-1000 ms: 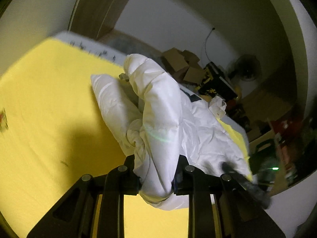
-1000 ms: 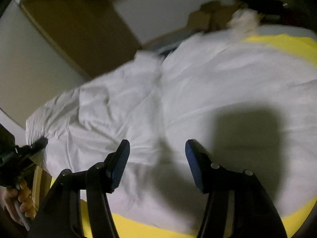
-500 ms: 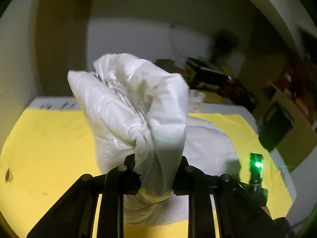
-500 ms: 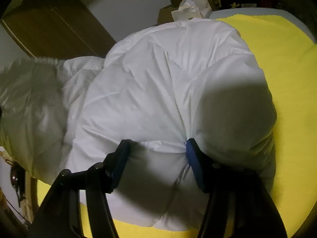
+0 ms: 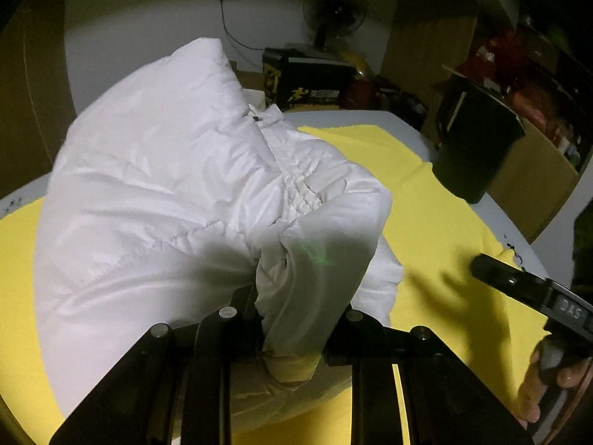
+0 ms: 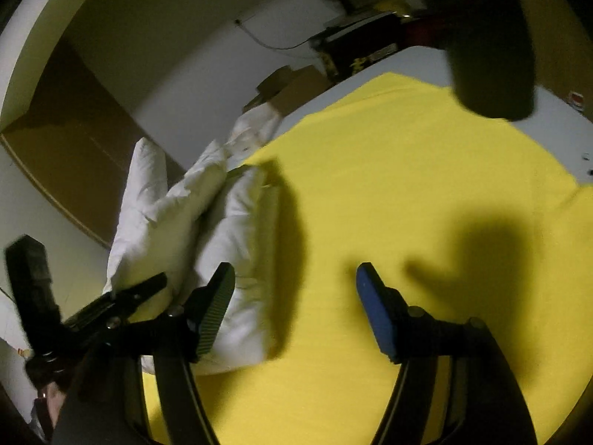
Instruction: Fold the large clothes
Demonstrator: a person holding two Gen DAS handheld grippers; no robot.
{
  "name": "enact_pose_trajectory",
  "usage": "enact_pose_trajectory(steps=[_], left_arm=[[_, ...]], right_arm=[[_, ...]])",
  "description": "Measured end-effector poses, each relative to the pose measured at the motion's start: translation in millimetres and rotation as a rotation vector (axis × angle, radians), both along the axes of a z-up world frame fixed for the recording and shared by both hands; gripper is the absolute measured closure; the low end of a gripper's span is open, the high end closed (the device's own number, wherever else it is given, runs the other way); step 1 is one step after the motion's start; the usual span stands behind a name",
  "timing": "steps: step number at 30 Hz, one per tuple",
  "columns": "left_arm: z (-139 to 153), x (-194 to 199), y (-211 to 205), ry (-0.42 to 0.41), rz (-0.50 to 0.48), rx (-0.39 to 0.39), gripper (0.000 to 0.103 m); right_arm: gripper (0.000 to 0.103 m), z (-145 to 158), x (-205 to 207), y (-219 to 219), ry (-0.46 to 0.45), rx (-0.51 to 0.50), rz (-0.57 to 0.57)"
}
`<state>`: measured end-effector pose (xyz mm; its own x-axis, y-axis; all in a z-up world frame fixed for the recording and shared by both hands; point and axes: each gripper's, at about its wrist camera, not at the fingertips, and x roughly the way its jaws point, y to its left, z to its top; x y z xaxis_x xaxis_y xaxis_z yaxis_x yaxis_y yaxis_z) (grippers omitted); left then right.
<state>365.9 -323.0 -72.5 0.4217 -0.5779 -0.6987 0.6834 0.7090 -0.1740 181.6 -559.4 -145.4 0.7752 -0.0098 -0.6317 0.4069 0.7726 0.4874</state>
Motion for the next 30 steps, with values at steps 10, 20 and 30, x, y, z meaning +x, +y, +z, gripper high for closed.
enact_pose_trajectory(steps=[10, 20, 30], left_arm=[[-22, 1, -4, 0.052, -0.041, 0.008, 0.082], [-51, 8, -21, 0.151, -0.067, 0.035, 0.079], [-69, -8, -38, 0.051, -0.099, 0.073, 0.079]], right_arm=[[0.028, -3, 5, -7, 0.010, 0.094, 0.057], [0.024, -4, 8, -5, 0.001, 0.158, 0.042], [0.024, 64, 6, 4, -0.025, 0.109, -0.007]])
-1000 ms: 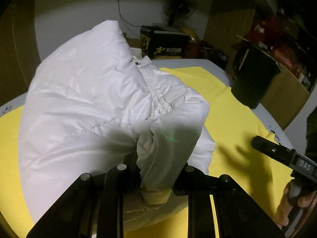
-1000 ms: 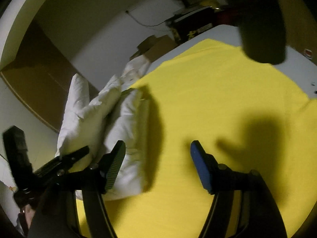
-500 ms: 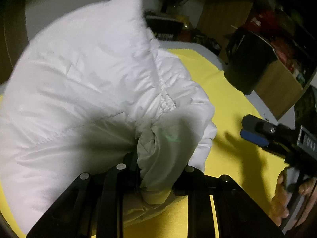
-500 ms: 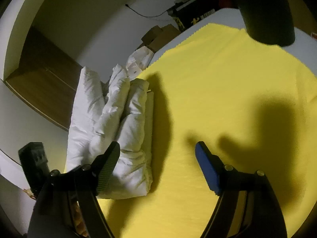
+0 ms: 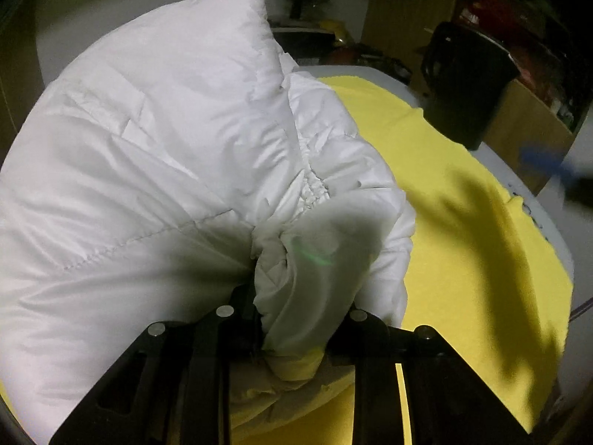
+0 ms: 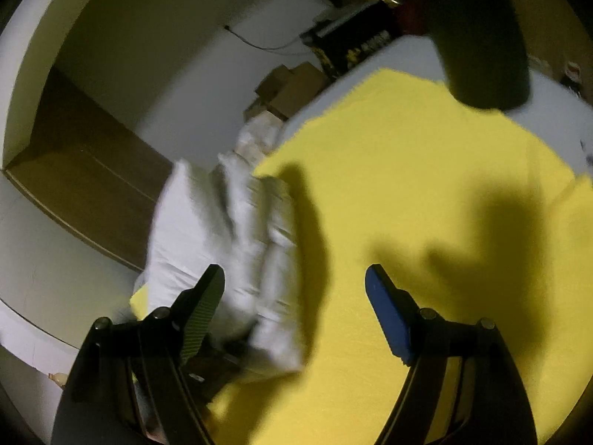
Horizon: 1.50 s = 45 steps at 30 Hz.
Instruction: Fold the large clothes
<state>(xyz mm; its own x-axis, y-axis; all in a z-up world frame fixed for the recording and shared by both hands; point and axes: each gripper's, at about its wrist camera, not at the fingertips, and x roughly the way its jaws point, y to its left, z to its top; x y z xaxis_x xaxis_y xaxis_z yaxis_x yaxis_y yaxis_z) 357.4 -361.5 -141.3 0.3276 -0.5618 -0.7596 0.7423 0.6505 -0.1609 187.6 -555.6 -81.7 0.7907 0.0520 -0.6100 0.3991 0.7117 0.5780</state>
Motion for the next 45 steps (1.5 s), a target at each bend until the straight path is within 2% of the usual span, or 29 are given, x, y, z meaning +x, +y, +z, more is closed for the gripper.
enact_pose_trajectory(steps=[2, 5, 7, 9, 10, 13, 14, 16, 18, 20, 22, 24, 25, 26, 27, 28, 31, 34, 36, 37, 38, 39, 40, 43, 44, 45], left_arm=[[-1, 6, 4, 0.044, 0.004, -0.028, 0.079], [1, 11, 15, 0.069, -0.001, -0.052, 0.079], [1, 12, 16, 0.081, 0.004, -0.060, 0.078], [3, 13, 20, 0.088, 0.004, -0.071, 0.078], [4, 13, 24, 0.086, 0.002, -0.075, 0.078], [4, 11, 28, 0.079, -0.010, -0.083, 0.078], [5, 11, 32, 0.077, -0.013, -0.086, 0.078], [6, 6, 32, 0.064, -0.020, -0.085, 0.077], [10, -1, 38, 0.041, -0.040, -0.085, 0.075], [18, -11, 50, 0.031, -0.078, -0.103, 0.070], [27, -20, 69, 0.031, -0.111, -0.107, 0.068], [33, -21, 89, 0.069, -0.127, -0.110, 0.068], [35, -21, 100, 0.092, -0.118, -0.104, 0.064], [37, -22, 106, 0.096, -0.119, -0.083, 0.042], [40, -28, 112, 0.086, -0.134, -0.061, 0.013], [43, -34, 117, 0.071, -0.151, -0.049, 0.000], [51, -56, 142, -0.059, -0.159, 0.045, 0.000], [47, -56, 166, -0.100, -0.134, 0.134, 0.000], [33, -50, 185, -0.139, -0.101, 0.296, 0.000], [28, -49, 190, -0.156, -0.075, 0.353, 0.000], [25, -41, 205, -0.173, -0.022, 0.422, 0.000], [25, -35, 216, -0.169, 0.016, 0.438, 0.000], [29, -27, 227, -0.162, 0.057, 0.423, 0.000], [56, 9, 269, -0.150, 0.244, 0.300, 0.000], [73, 27, 287, -0.133, 0.333, 0.206, 0.000], [84, 38, 297, -0.115, 0.372, 0.125, 0.000]], right_arm=[[0.024, 41, 27, 19, -0.019, -0.106, 0.065], [0.024, 100, 98, 62, -0.017, -0.298, 0.263], [0.024, 111, 141, 74, -0.004, -0.303, 0.387], [0.024, 104, 198, 81, 0.034, -0.312, 0.486], [0.024, 96, 212, 79, 0.044, -0.308, 0.494], [0.024, 48, 255, 68, 0.059, -0.160, 0.575], [0.025, 27, 264, 68, 0.087, -0.140, 0.603], [0.025, -5, 271, 66, 0.158, -0.161, 0.626], [0.025, -25, 271, 58, 0.177, -0.110, 0.637], [0.026, -38, 270, 57, 0.201, -0.103, 0.649], [0.026, -46, 268, 64, 0.222, -0.124, 0.680], [0.026, -50, 264, 74, 0.236, -0.173, 0.700], [0.025, -49, 263, 76, 0.228, -0.191, 0.697], [0.025, -49, 260, 75, 0.208, -0.201, 0.693], [0.025, -49, 259, 73, 0.198, -0.204, 0.692], [0.025, -48, 257, 70, 0.184, -0.199, 0.688], [0.025, -48, 254, 66, 0.161, -0.198, 0.690], [0.025, -49, 253, 64, 0.154, -0.196, 0.692], [0.025, -48, 254, 63, 0.147, -0.178, 0.691], [0.025, -49, 256, 64, 0.141, -0.165, 0.690], [0.024, -48, 255, 60, 0.134, -0.133, 0.682], [0.024, -49, 257, 59, 0.128, -0.118, 0.677], [0.024, -48, 257, 55, 0.121, -0.099, 0.671], [0.024, -49, 256, 55, 0.114, -0.083, 0.654], [0.024, -49, 256, 57, 0.119, -0.093, 0.650], [0.024, -50, 256, 60, 0.124, -0.109, 0.647]])
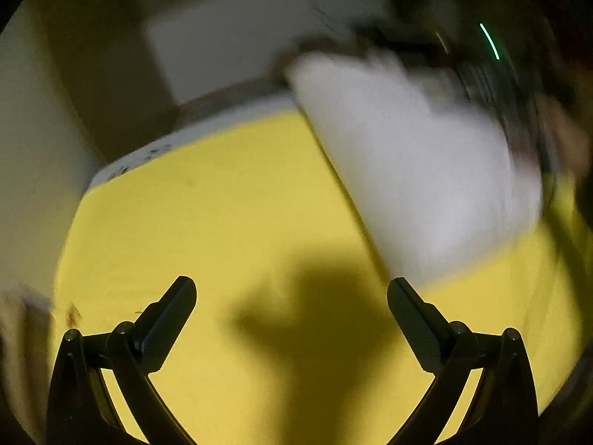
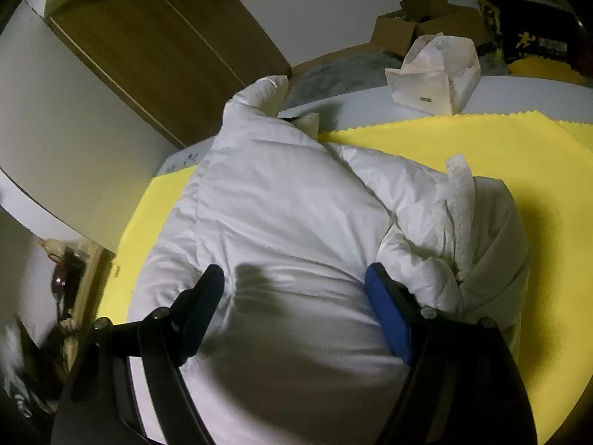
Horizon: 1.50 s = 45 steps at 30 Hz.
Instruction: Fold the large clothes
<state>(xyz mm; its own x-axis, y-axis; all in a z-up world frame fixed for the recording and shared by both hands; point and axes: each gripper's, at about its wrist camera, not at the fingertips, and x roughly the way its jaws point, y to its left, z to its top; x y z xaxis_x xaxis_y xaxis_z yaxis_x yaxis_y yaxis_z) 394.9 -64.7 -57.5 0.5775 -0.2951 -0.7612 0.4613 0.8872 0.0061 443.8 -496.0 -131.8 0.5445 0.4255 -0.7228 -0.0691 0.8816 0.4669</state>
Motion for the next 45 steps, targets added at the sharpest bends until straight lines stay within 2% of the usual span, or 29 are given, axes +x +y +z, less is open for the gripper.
enact_pose_trajectory(steps=[2, 5, 7, 8, 9, 10, 11, 14, 16, 17, 20, 21, 22, 25, 29, 33, 38, 45], left_arm=[[24, 25, 13, -0.018, 0.075, -0.146, 0.000], [61, 61, 3, -0.149, 0.156, -0.251, 0.000], [75, 90, -11, -0.184, 0.202, -0.320, 0.000], [78, 106, -27, -0.186, 0.208, -0.358, 0.000], [77, 123, -44, -0.195, 0.204, -0.371, 0.000], [72, 142, -59, -0.198, 0.193, -0.370, 0.000], [58, 165, -84, -0.177, 0.183, -0.335, 0.000], [13, 203, -131, -0.031, 0.138, -0.285, 0.000], [-22, 215, -152, 0.047, 0.118, -0.261, 0.000], [-35, 218, -162, 0.064, 0.095, -0.249, 0.000], [-66, 218, -175, 0.129, 0.023, -0.235, 0.000], [-70, 219, -177, 0.139, 0.022, -0.246, 0.000], [-75, 221, -181, 0.158, 0.019, -0.262, 0.000], [-87, 219, -194, 0.133, 0.017, -0.230, 0.000], [-96, 200, -207, 0.065, 0.048, -0.186, 0.000], [-99, 200, -208, 0.037, 0.072, -0.144, 0.000], [-104, 201, -211, 0.033, 0.079, -0.131, 0.000], [-107, 203, -206, 0.052, 0.081, -0.152, 0.000]], right_arm=[[0.024, 1, 1, 6, -0.001, -0.042, -0.005], [0.024, 14, -5, 8, -0.027, -0.094, -0.063], [0.022, 40, -24, 5, -0.126, -0.106, -0.174], [0.018, 58, -41, 3, -0.207, -0.098, -0.253], [0.010, 70, -55, 2, -0.265, -0.073, -0.304], [0.002, 78, -68, 5, -0.305, -0.051, -0.341], [0.000, 81, -76, 13, -0.318, -0.060, -0.365], [0.000, 69, -75, 41, -0.306, -0.165, -0.345], [0.000, 58, -67, 52, -0.295, -0.265, -0.344], [0.000, 48, -58, 56, -0.257, -0.319, -0.339], [0.000, 9, -40, 51, -0.141, -0.379, -0.327], [0.000, -3, -41, 47, -0.145, -0.375, -0.309], [0.000, -12, -46, 42, -0.195, -0.362, -0.311], [0.000, -22, -53, 35, -0.226, -0.353, -0.326], [0.000, -30, -50, 34, -0.206, -0.370, -0.321], [0.000, -33, -44, 37, -0.183, -0.403, -0.319], [0.000, -34, -41, 37, -0.165, -0.415, -0.320], [0.000, -29, -41, 39, -0.160, -0.418, -0.321]])
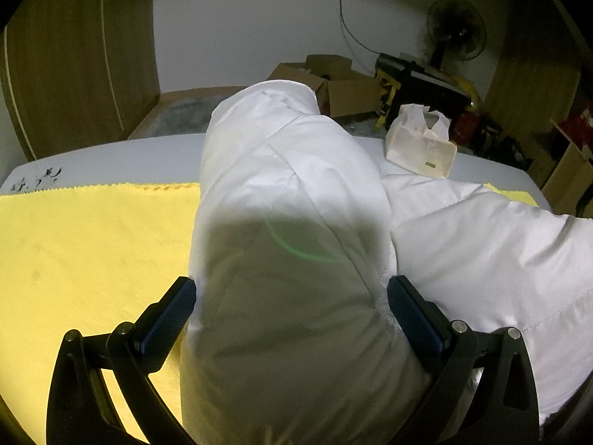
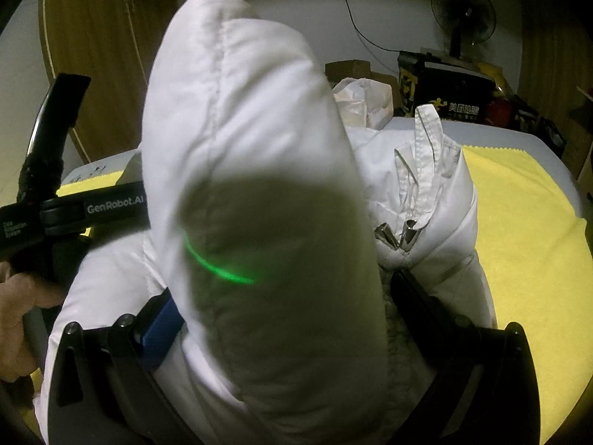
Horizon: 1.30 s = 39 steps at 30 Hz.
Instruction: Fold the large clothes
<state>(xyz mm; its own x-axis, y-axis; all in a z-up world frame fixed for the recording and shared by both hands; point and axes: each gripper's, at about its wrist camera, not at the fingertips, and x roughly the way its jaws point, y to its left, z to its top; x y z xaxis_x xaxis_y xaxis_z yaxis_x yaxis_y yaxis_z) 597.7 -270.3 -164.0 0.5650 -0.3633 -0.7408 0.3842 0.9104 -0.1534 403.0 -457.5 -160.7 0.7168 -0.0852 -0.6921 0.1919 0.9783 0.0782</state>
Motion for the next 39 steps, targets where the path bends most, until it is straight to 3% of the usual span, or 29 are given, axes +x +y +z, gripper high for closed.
enact_pose_trajectory(steps=[19, 21, 23, 25, 27, 29, 31, 33, 36, 39], left_arm=[[1, -2, 5, 0.012, 0.000, -0.009, 0.000], [14, -9, 21, 0.026, 0.001, -0.072, 0.000], [31, -19, 38, 0.014, 0.017, -0.122, 0.000], [48, -31, 48, -0.029, 0.022, -0.090, 0.000], [60, -41, 56, -0.068, 0.034, -0.060, 0.000], [72, -51, 68, -0.083, 0.049, -0.046, 0.000], [81, -58, 77, -0.096, 0.055, -0.040, 0.000], [90, -66, 88, -0.118, 0.049, -0.026, 0.000], [95, -66, 102, -0.138, 0.057, -0.009, 0.000], [89, -57, 110, -0.122, 0.082, 0.011, 0.000]], right_arm=[[0.000, 4, -4, -5, -0.009, 0.027, 0.007], [0.001, 21, -20, -13, -0.047, 0.051, -0.043], [0.001, 59, -47, -20, -0.152, 0.083, -0.089], [0.000, 99, -68, -21, -0.266, 0.134, -0.099], [0.000, 135, -64, -13, -0.314, 0.214, -0.011], [0.000, 144, -32, -2, -0.261, 0.263, 0.084], [0.000, 126, 3, 2, -0.195, 0.296, 0.100], [0.000, 88, 37, -5, -0.124, 0.321, 0.081], [0.000, 42, 55, -19, -0.044, 0.290, 0.046], [0.001, 16, 53, -26, -0.040, 0.253, 0.028]])
